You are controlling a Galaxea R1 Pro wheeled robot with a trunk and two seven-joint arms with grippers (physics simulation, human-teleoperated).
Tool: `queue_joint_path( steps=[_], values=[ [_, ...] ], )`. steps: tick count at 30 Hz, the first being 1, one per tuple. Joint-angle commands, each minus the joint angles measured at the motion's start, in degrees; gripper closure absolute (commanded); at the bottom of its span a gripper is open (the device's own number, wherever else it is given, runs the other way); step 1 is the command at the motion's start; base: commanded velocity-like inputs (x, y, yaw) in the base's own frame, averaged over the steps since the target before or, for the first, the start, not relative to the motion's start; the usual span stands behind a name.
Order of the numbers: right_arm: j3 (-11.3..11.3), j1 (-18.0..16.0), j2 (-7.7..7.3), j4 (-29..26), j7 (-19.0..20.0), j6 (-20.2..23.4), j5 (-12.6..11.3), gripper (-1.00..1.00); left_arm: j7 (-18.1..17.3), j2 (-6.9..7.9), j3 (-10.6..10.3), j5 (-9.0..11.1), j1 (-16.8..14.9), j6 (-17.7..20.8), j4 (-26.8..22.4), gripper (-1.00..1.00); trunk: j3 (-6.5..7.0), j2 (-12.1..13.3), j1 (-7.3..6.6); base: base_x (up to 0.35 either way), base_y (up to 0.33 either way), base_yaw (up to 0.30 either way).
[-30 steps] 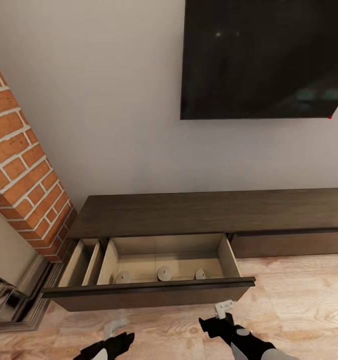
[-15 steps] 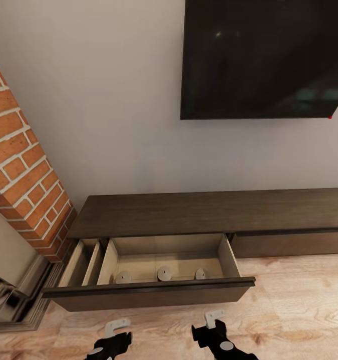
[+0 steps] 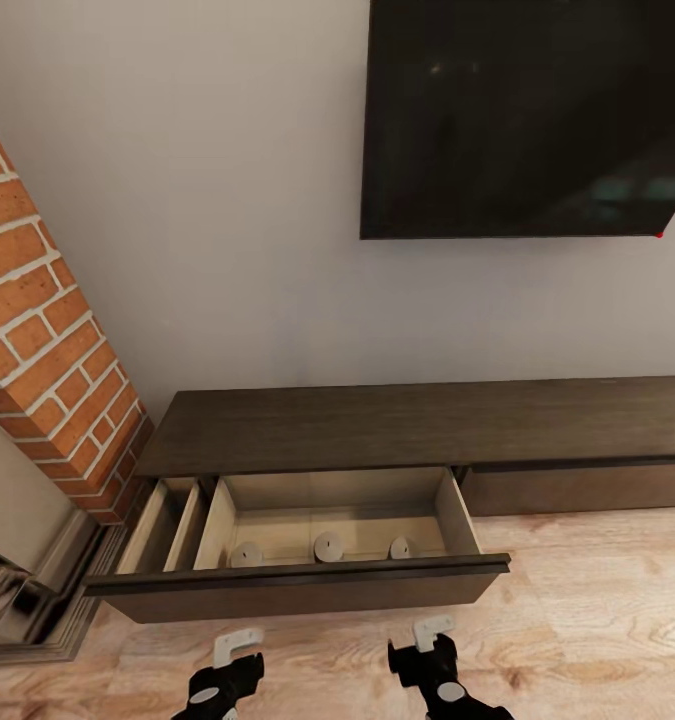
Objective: Place each of the two pumpkins and all three candles from the living room inside a cabinet in the living room (use any cabinet), then make sure every cabinet is closed, and position the cauldron so it is next to a table in the living room.
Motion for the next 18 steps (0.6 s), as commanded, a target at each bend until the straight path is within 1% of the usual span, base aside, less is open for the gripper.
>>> queue_joint_path(
  steps=[1, 3, 4, 5, 7, 8, 9, 10, 12, 18],
  values=[
    [-0.03, 0.0, -0.01, 0.02, -0.01, -1.24, -0.04, -1.0, -0.03, -0.01, -0.02, 0.0, 0.0, -0.01, -0.2, -1.0, 0.0, 0.0, 0.0, 0.0, 0.0, 0.0],
    [-0.05, 0.0, -0.01, 0.09, -0.03, -3.39, -0.25, -1.0, 0.01, -0.04, -0.04, -0.25, 0.0, -0.01, -0.69, -1.0, 0.0, 0.0, 0.0, 0.0, 0.0, 0.0],
    [-0.09, 0.0, -0.02, 0.11, -0.03, -4.06, -0.41, -1.0, 0.06, -0.07, -0.03, -0.95, 0.0, -0.01, -1.0, -1.0, 0.0, 0.0, 0.0, 0.0, 0.0, 0.0],
    [-0.13, 0.0, -0.03, 0.13, -0.03, -4.5, -0.56, -1.0, 0.11, -0.09, 0.0, -2.28, -0.02, 0.0, -1.21, -1.0, 0.0, 0.0, 0.0, 0.0, 0.0, 0.0],
    [-0.29, 0.0, -0.19, 0.09, -0.04, -4.99, -0.74, -1.0, 0.32, -0.12, 0.09, -6.09, -0.22, 0.04, -1.53, -1.0, 0.0, 0.0, 0.0, 0.0, 0.0, 0.0],
    [-0.33, 0.0, -0.23, 0.08, -0.04, -5.06, -0.77, -1.0, 0.47, -0.14, 0.12, -7.0, -0.33, 0.05, -1.59, -1.0, 0.0, 0.0, 0.0, 0.0, 0.0, 0.0],
    [-0.41, 0.0, -0.31, 0.08, -0.04, -5.16, -0.82, -1.0, 0.95, -0.17, 0.18, -8.51, -0.55, 0.06, -1.69, -1.0, 0.0, 0.0, 0.0, 0.0, 0.0, 0.0],
    [-0.54, 0.0, -0.36, 0.03, -0.04, -5.26, -0.86, -1.0, 2.22, -0.41, 0.24, -9.91, -0.75, 0.06, -1.81, -1.0, 0.0, 0.0, 0.0, 0.0, 0.0, 0.0],
    [-0.63, 0.0, -0.32, -0.01, -0.04, -5.37, -0.95, -1.0, 4.11, -0.8, 0.27, -10.93, -0.91, 0.07, -1.85, -1.0, 0.0, 0.0, 0.0, 0.0, 0.0, 0.0],
    [-0.92, 0.0, -0.26, -0.09, -0.09, -5.5, -0.99, -1.0, 5.05, -1.09, 0.23, -11.43, -1.05, 0.07, -1.91, -1.0, 0.0, 0.0, 0.0, 0.0, 0.0, 0.0]
  ],
)
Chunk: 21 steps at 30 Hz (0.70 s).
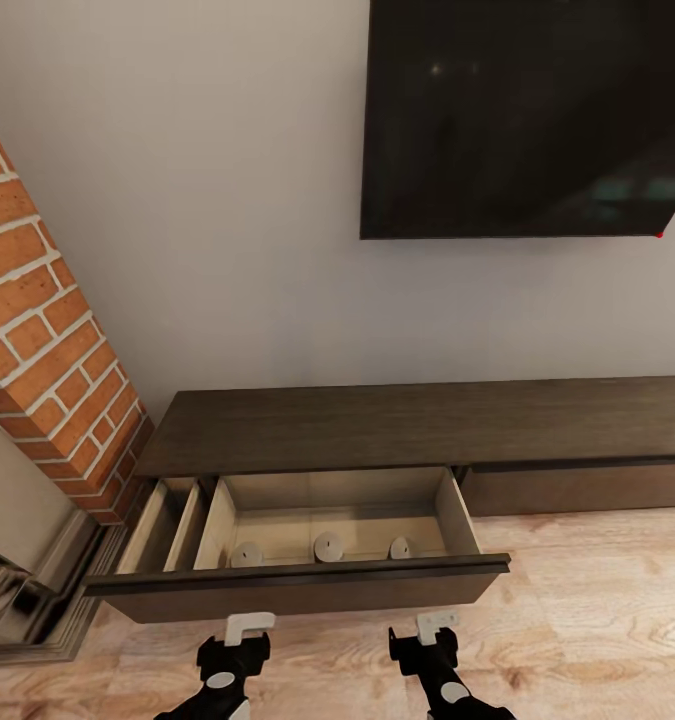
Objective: Place each of the two pumpkins and all three candles from the living room inside a cabinet in the living room (use any cabinet), then make sure every cabinet is closed, and position the cauldron so it is next to a table in the living room.
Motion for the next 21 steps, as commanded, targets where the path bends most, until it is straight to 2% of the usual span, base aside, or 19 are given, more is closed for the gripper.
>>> queue_joint_path(
  steps=[1, 7, 18, 21],
  values=[
    [-0.09, 0.0, 0.01, 0.0, 0.01, -0.02, 0.0, -1.0, 0.02, -0.02, 0.0, -0.02, 0.0, 0.0, -0.01, -1.0, 0.0, 0.0, 0.0, 0.0, 0.0, 0.0],
    [-1.69, 0.0, 0.22, -0.1, 0.04, 0.0, 0.07, -1.0, -0.06, -0.11, 0.04, -0.01, -0.01, -0.37, 0.34, -1.0, 0.0, 0.0, 0.0, 0.0, 0.0, 0.0],
    [-1.75, 0.0, 0.27, -0.24, 0.05, 0.0, 0.2, -1.0, -0.36, -0.09, -0.01, 0.03, -0.01, -2.12, 0.85, -1.0, 0.0, 0.0, 0.0, 0.001, 0.0, 0.0],
    [-1.77, 0.0, 0.28, -0.31, 0.05, -0.07, 0.22, -1.0, -0.58, -0.09, 0.09, 0.18, -0.01, -2.46, 0.98, -1.0, 0.0, 0.0, 0.0, 0.179, 0.0, 0.0]
  ],
)
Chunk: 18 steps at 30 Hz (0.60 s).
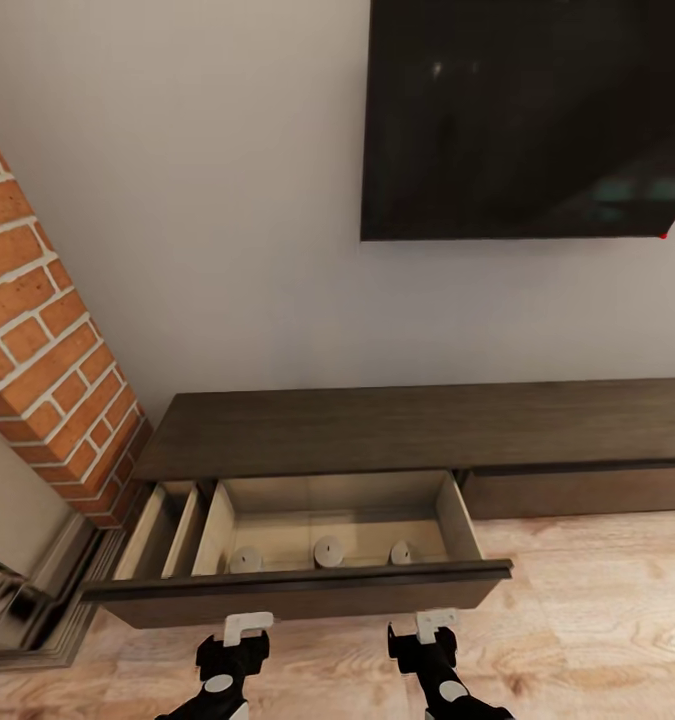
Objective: Place each of the two pumpkins and all three candles from the living room inside a cabinet in the living room (use any cabinet), then make sure every cabinet is closed, and position the cauldron so it is next to a table in the living room.
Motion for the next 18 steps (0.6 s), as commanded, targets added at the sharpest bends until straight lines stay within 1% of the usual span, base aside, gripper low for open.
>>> queue_joint_path(
  steps=[1, 3, 4, 5, 7, 12, 18],
  values=[
    [0.01, -0.02, 0.0, -0.02, 0.0, -0.01, 0.01, -1.0, -0.33, 0.0, 0.02, 0.03, 0.0, -0.03, 0.01, -1.0, 0.0, 0.0, 0.0, 0.271, 0.0, 0.0],
    [0.03, -0.05, 0.0, -0.04, -0.02, -0.01, 0.03, -1.0, -0.89, 0.0, 0.04, 0.06, 0.0, -0.06, 0.02, -1.0, 0.0, 0.0, 0.0, 0.299, 0.0, 0.0],
    [-0.01, -0.25, -0.23, -0.09, 0.19, 0.3, 0.0, -1.0, -1.22, 0.2, 0.17, 0.39, 0.33, -0.39, -0.17, -1.0, 0.0, 0.0, 0.0, 0.0, 0.0, 0.0],
    [-0.01, -0.39, -0.18, 0.07, -0.03, 0.4, -0.11, -1.0, -1.54, -0.07, 0.18, 0.52, 0.65, -0.72, -0.27, -1.0, 0.0, 0.0, 0.0, 0.0, 0.0, 0.0],
    [-0.01, -0.41, -0.17, 0.13, -0.06, 0.42, -0.13, -1.0, -2.18, -0.12, 0.17, 0.52, 0.84, -1.36, -0.3, -1.0, 0.0, 0.0, 0.0, 0.0, 0.0, 0.0],
    [0.01, -0.59, -0.13, 0.28, -0.16, 0.57, -0.15, -1.0, -1.54, -0.4, 0.23, 0.53, 1.77, -1.56, -0.34, -1.0, 0.0, 0.0, 0.0, 0.0, 0.0, 0.0],
    [0.0, -0.6, -0.21, 0.29, -0.19, 0.59, -0.14, -1.0, -1.47, -0.44, 0.19, 0.53, 1.94, -1.82, -0.32, -1.0, -1.08, -2.4, 1.32, 0.0, 0.0, 0.0]
  ],
)
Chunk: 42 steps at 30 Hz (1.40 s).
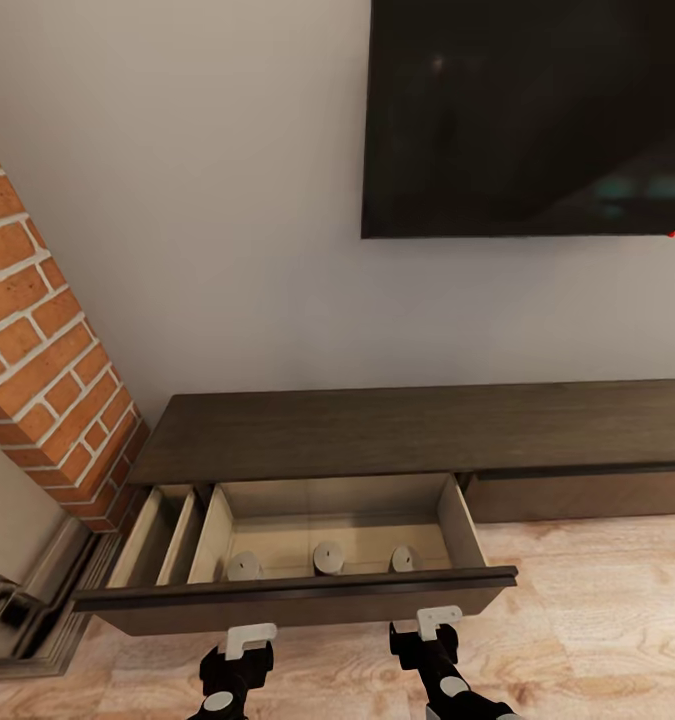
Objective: Place each of the two pumpkins and all three candles from the living room inside a cabinet in the living room (use any cabinet), then make sure every cabinet is closed, and position the cauldron so it is next to a table in the living room.
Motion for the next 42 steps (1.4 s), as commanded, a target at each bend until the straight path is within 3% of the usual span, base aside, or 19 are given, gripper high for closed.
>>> queue_joint_path(
  steps=[1, 33, 42],
  values=[
    [0.02, 0.01, 0.01, 0.0, 0.01, 0.0, 0.0, -1.0, 0.0, 0.0, 0.02, -0.01, 0.01, -0.01, 0.0, -1.0, -0.18, -0.42, 0.23, 0.0, 0.0, 0.0],
    [0.08, 0.03, 0.17, 0.04, -0.07, 0.0, -0.01, -1.0, 0.01, 0.1, 0.2, -0.01, 0.07, -0.04, 0.09, -1.0, -5.93, -13.25, 7.25, 0.0, 0.0, 0.0],
    [0.08, 0.06, 0.16, 0.04, -0.07, 0.0, 0.0, -1.0, 0.01, 0.17, 0.23, -0.01, 0.08, -0.05, 0.09, -1.0, -5.93, -13.25, 7.25, 0.025, 0.0, 0.0]
  ],
)
